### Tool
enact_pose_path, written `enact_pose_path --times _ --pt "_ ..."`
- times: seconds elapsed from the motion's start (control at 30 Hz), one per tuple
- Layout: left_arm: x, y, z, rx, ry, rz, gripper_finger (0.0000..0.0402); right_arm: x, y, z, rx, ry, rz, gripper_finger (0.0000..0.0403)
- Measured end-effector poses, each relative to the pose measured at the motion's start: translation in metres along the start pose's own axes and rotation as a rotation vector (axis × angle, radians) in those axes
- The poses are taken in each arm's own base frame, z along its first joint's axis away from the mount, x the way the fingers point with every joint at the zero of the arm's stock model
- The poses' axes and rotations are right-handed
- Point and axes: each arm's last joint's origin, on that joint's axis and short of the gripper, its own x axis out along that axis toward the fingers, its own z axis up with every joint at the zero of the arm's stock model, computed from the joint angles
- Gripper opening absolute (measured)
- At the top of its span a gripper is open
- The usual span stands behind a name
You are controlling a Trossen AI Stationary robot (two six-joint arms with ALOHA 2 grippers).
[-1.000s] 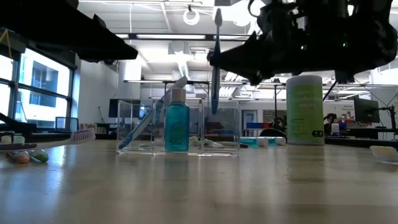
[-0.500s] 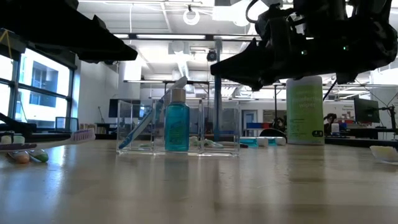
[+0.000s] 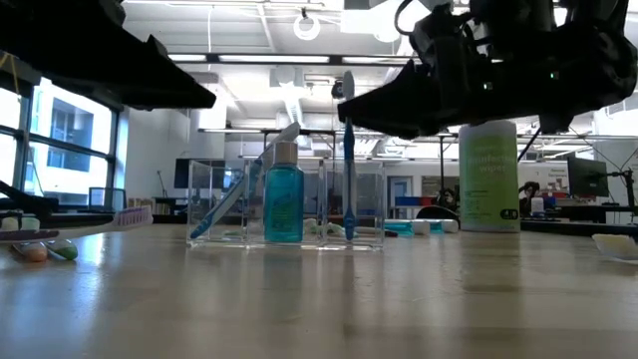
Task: Pick & Place toothbrushing station
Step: Put the blue toothbrush into the right side of the transparent organizer
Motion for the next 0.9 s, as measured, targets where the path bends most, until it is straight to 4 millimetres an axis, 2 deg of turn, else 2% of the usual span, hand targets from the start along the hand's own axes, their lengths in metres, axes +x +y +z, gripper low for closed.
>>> enact_pose_path --times 0.3,0.5,0.6,0.77,0.9 --pt "0.001 0.001 -0.001 -0.008 0.015 0.000 0.0200 -0.009 -0.001 0.028 -0.082 -0.062 -0.058 0.0168" --pt "-0.001 0.004 -0.009 -0.068 0.088 0.021 0.0200 -0.021 0.011 0.044 -0.085 -0.078 -0.083 0.0170" --pt "-0.002 0.002 -0.013 -0.092 0.125 0.006 0.0200 -0.026 0.021 0.044 -0.090 -0.048 -0.065 0.0170" --pt "-0.010 -0.013 -0.011 -0.124 0.153 -0.128 0.0200 -0.033 0.037 0.041 -0.100 -0.014 -0.044 0.0170" --pt "-0.016 -0.022 -0.008 -0.123 0.134 -0.118 0.0200 -0.036 0.043 0.041 -0.102 -0.015 -0.021 0.0171"
